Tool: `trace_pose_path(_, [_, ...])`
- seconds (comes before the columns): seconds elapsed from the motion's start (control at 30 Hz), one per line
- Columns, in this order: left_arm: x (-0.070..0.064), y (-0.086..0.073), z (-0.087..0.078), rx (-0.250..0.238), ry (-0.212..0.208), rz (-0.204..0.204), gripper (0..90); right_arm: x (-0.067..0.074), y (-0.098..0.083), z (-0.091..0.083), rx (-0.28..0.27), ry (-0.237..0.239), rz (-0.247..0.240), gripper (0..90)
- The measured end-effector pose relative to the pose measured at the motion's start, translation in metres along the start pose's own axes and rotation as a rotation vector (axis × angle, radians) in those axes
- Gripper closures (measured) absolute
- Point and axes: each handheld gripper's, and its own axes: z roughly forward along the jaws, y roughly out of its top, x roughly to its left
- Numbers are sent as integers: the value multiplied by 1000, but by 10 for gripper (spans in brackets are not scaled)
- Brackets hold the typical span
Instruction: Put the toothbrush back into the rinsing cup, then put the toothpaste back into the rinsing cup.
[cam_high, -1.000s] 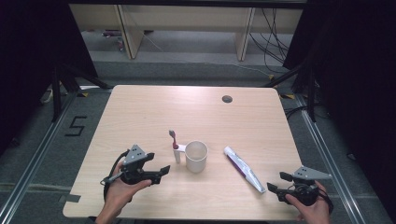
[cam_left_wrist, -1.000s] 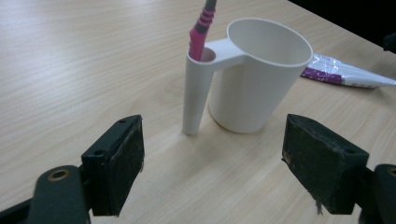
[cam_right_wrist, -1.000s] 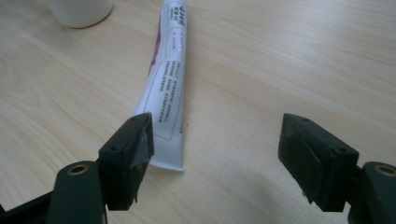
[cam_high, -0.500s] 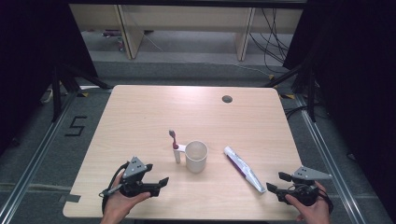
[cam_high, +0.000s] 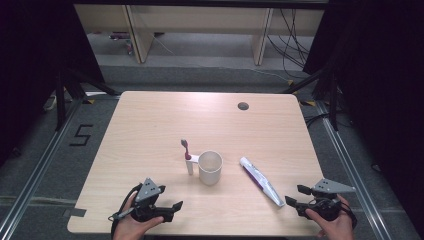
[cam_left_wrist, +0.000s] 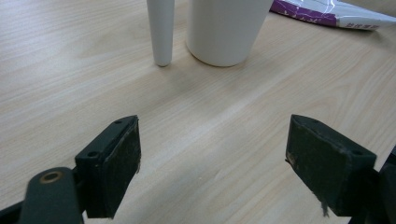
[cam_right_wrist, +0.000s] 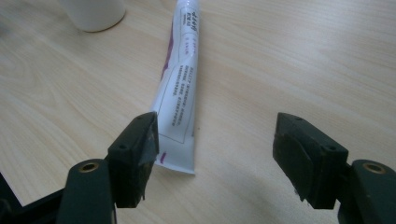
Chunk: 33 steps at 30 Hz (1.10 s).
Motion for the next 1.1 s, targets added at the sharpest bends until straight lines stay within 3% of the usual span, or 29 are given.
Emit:
trace_pose_path(0.07, [-3, -3, 0, -19, 3, -21, 172, 0, 0, 0, 1, 3, -1, 326])
trace_pose_path(0.17, [-2, -4, -3, 2, 2, -8, 168, 1, 0, 0, -1, 0, -1, 328])
trace_pose_path(0.27, [-6, -7, -4, -7, 12, -24, 166, 4, 0, 0, 4, 8, 24, 332])
trace_pose_path(0.3, [-5, -8, -5, 6, 9, -4, 166, 4, 1, -1, 4, 20, 28, 334])
trace_pose_path(0.33, [-7, -9, -4, -1, 8, -18, 166, 4, 1, -1, 6, 19, 25, 337])
trace_pose_path(0.37, [-6, -10, -5, 11, 9, 1, 166, 3, 2, -1, -3, 16, 7, 337])
trace_pose_path(0.43, [-9, -11, -5, 5, 16, -9, 166, 3, 2, -1, -4, 16, -1, 337])
trace_pose_path(0.47, [-9, -12, -5, 13, 15, 3, 166, 6, 1, 0, -5, 29, 31, 337])
trace_pose_path(0.5, [-11, -13, -5, 2, 14, -10, 166, 6, 2, -1, -1, 32, 31, 337])
trace_pose_path(0.53, [-11, -13, -6, 24, 16, 10, 167, 6, 2, -1, 0, 31, 30, 337])
trace_pose_path(0.57, [-13, -15, -4, 1, 10, -8, 166, 4, 2, -1, -8, 16, -7, 337])
trace_pose_path(0.6, [-12, -15, -6, 19, 13, 14, 166, 5, 3, -1, -6, 20, -4, 337])
trace_pose_path(0.73, [-14, -17, -4, 19, 14, 6, 167, 8, 3, -1, -9, 31, 35, 339])
trace_pose_path(0.77, [-14, -18, -4, 15, 14, 5, 167, 6, 4, -2, -18, 28, -5, 344])
trace_pose_path(0.8, [-14, -18, -4, 15, 14, 5, 167, 6, 4, -2, -18, 28, -5, 344])
trace_pose_path(0.87, [-14, -18, -3, 8, 17, -4, 167, 10, 6, -3, -18, 47, 26, 362])
trace_pose_path(0.93, [-12, -18, -4, 28, 18, 18, 167, 13, 9, -4, -12, 60, 32, 389])
trace_pose_path(1.07, [-11, -19, -3, 38, 17, 33, 180, 17, 12, -4, -10, 83, 2, 465])
trace_pose_path(1.1, [-12, -19, -1, 25, 21, 18, 182, 18, 16, -3, -18, 79, -35, 505])
